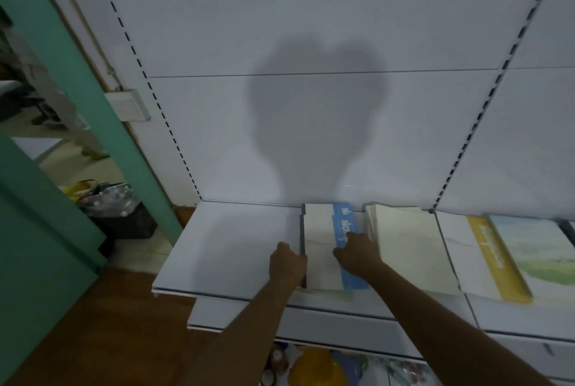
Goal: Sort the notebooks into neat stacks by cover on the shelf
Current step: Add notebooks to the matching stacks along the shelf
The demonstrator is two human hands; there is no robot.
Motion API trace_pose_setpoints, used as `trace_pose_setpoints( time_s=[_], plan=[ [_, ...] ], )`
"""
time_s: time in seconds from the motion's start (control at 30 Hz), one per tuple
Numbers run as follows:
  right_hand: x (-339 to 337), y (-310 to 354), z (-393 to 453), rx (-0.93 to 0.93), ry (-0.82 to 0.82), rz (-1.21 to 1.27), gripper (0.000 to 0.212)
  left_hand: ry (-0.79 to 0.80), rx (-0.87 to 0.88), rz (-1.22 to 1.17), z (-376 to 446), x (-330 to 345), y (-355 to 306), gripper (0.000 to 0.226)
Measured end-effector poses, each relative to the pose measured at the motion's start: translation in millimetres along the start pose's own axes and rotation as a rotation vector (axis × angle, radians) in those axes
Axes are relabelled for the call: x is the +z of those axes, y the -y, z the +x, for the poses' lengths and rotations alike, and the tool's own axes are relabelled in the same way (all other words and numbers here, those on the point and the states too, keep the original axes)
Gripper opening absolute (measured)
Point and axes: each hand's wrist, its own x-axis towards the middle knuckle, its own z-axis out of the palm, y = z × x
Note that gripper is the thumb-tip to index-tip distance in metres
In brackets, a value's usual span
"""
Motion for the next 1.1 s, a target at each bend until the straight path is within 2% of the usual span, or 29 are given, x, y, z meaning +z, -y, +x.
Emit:
trace_pose_setpoints(
  time_s=[0.17, 0.2, 0.27, 0.37, 0.4, 0.47, 0.5, 0.57, 0.67, 0.83, 1.1],
  plan=[
    [10.0, 4.2, 5.7, 0.118, -0.030, 0.072, 0.048, 0.079, 0.001, 0.018, 8.4, -6.0, 8.1, 0.055],
    [11.8, 5.0, 6.5, 0.129, -0.036, 0.070, 0.049, 0.090, 0.007, 0.031, 8.7, -7.7, 7.3, 0.049],
    [13.6, 6.0, 7.7, 0.152, -0.055, 0.058, 0.052, 0.096, 0.021, 0.034, 13.4, -6.8, 10.5, 0.015],
    [16.1, 7.3, 7.3, 0.162, -0.057, 0.037, 0.053, 0.078, 0.045, 0.029, 17.2, -5.3, 13.7, 0.039],
    [17.8, 8.3, 6.8, 0.159, -0.059, 0.037, 0.052, 0.082, 0.043, 0.044, 15.4, -6.3, 13.7, 0.036],
    [22.6, 12.2, 5.6, 0.150, -0.066, 0.038, 0.053, 0.113, 0.040, 0.044, 15.6, -5.6, 14.0, 0.016],
    [25.0, 14.8, 4.4, 0.145, -0.068, 0.037, 0.053, 0.123, 0.048, 0.031, 15.0, -5.9, 14.8, 0.015],
    [28.7, 19.1, 2.6, 0.140, -0.068, 0.022, 0.053, 0.128, 0.058, 0.008, 16.0, -6.2, 16.7, 0.025],
    [28.7, 19.7, 0.0, 0.134, -0.070, 0.040, 0.054, 0.129, 0.061, -0.005, 13.0, -7.9, 17.5, 0.025],
    [20.9, 17.6, -1.9, 0.128, -0.047, 0.237, 0.054, 0.102, 0.011, -0.019, 8.7, -9.1, 16.5, 0.033],
    [33.4, 28.7, -14.1, 0.076, -0.020, 0.295, 0.062, 0.059, -0.052, 0.002, 5.6, -19.4, 20.7, 0.044]
  ],
)
